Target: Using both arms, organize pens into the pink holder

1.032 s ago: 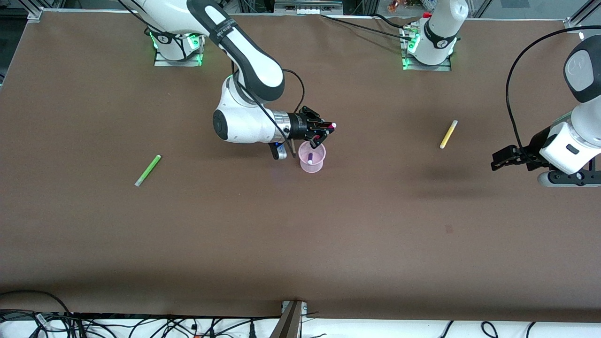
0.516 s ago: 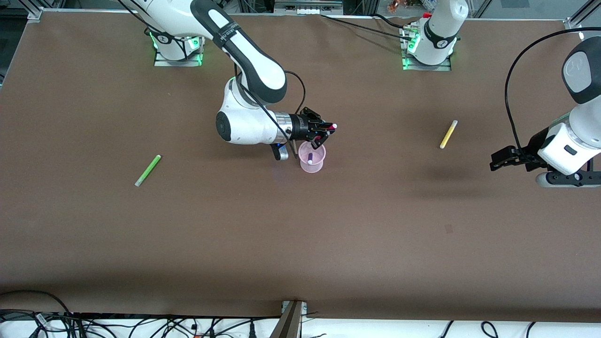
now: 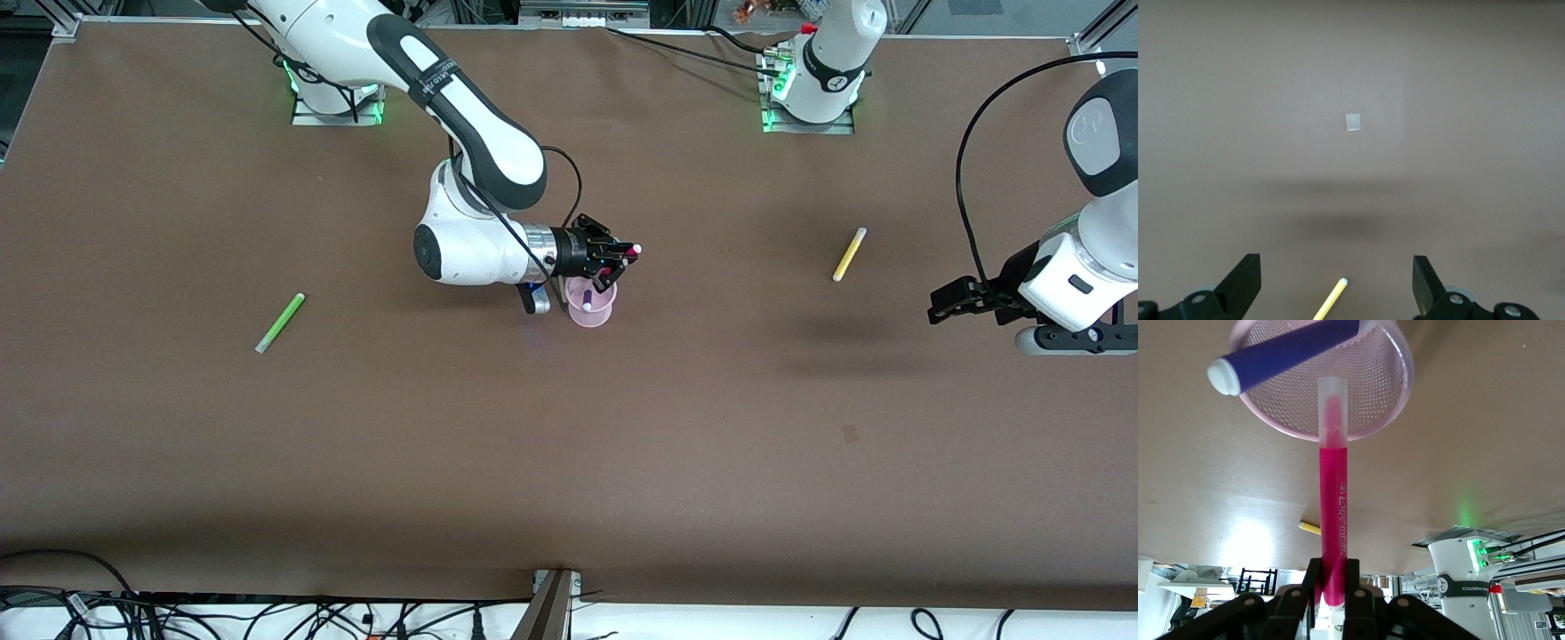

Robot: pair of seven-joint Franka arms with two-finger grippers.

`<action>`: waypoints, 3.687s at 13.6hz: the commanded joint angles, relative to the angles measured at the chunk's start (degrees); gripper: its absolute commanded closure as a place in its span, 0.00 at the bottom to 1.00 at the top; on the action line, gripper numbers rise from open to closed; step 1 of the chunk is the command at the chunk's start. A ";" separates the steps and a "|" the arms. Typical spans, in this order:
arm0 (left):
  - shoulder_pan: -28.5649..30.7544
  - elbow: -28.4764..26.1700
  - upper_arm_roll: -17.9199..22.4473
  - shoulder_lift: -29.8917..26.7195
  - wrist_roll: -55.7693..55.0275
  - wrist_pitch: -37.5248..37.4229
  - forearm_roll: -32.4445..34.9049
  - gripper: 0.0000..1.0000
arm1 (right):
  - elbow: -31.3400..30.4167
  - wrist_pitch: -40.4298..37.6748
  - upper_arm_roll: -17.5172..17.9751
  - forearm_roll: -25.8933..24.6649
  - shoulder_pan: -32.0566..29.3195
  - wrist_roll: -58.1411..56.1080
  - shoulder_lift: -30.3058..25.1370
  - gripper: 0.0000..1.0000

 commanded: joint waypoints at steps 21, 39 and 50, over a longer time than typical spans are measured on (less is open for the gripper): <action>-0.61 -0.24 0.65 -0.24 1.19 0.58 -0.45 0.00 | 0.39 -0.33 -0.11 3.14 -0.87 -6.54 1.57 1.00; -0.61 -0.15 0.65 -0.24 1.19 0.67 -0.45 0.00 | -0.40 -10.93 -5.54 -7.62 -1.92 -9.79 -5.89 0.01; -0.96 0.11 0.56 -0.68 2.15 1.02 0.25 0.00 | 1.46 -38.21 -22.08 -37.26 -2.01 -34.03 -25.12 0.00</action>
